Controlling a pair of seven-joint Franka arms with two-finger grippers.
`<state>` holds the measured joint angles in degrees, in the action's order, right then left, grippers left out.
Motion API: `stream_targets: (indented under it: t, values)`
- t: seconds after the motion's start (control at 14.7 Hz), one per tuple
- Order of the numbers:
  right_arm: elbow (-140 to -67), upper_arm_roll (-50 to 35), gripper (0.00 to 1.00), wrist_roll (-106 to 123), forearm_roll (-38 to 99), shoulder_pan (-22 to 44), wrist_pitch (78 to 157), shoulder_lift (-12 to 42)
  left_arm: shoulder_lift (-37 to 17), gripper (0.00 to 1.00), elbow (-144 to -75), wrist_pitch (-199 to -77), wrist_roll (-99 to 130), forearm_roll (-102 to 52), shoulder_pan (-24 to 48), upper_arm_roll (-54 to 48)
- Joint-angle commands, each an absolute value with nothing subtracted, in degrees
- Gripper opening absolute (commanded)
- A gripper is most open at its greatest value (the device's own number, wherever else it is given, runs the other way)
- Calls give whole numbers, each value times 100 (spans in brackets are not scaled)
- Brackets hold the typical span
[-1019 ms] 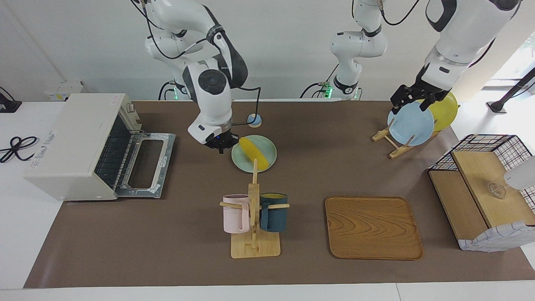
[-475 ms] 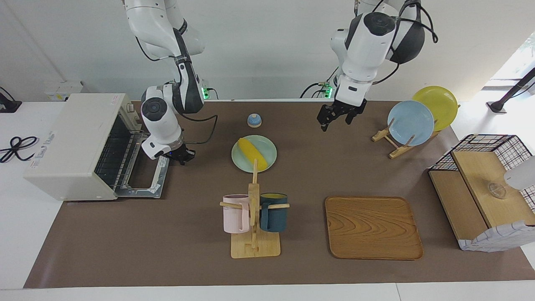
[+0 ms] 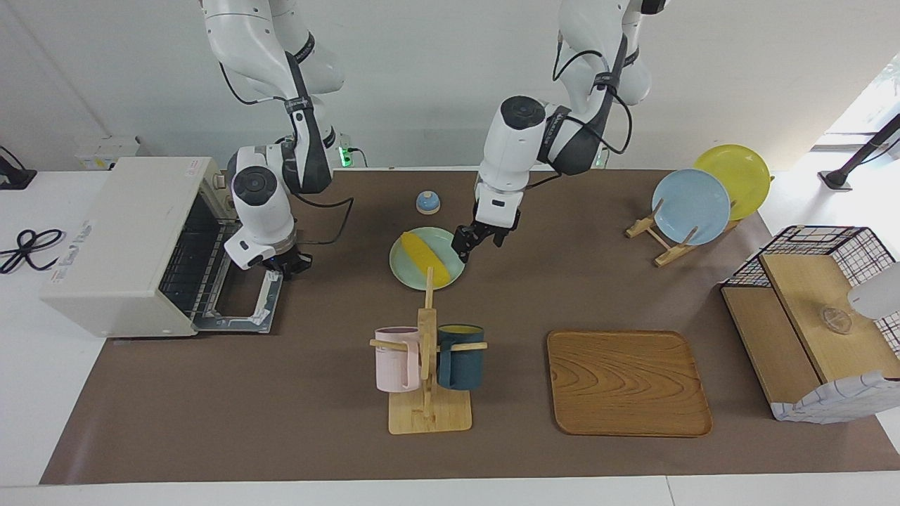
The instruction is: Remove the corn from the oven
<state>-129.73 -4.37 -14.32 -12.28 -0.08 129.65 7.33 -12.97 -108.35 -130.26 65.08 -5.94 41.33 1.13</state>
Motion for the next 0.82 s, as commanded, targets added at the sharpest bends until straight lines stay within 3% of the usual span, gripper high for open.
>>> stream_targets:
  t: [0.0, 0.2, 0.54, 0.61, 0.75]
  values:
    - [-12378, -457, 0, -1451, -1818, -272, 12283, 852, -1738, 100, -10627, -13393, 6688, -712, 4420, 229]
    - [-11840, -466, 0, -855, -1934, -281, 11340, 669, -2337, 100, -10047, -13465, 7057, -790, 4614, 229]
    - [-11742, -448, 0, 262, -1899, -693, 10890, 159, -2575, 100, -10195, -13448, 7093, -879, 4790, 229]
    - [-11742, -457, 0, 420, -1881, -764, 10829, 89, -2566, 98, -10213, -13465, 7110, -888, 4790, 220]
    - [-11742, -457, 0, 719, -1863, -913, 10793, 0, -2575, 82, -10239, -13579, 7451, -888, 4877, 229]
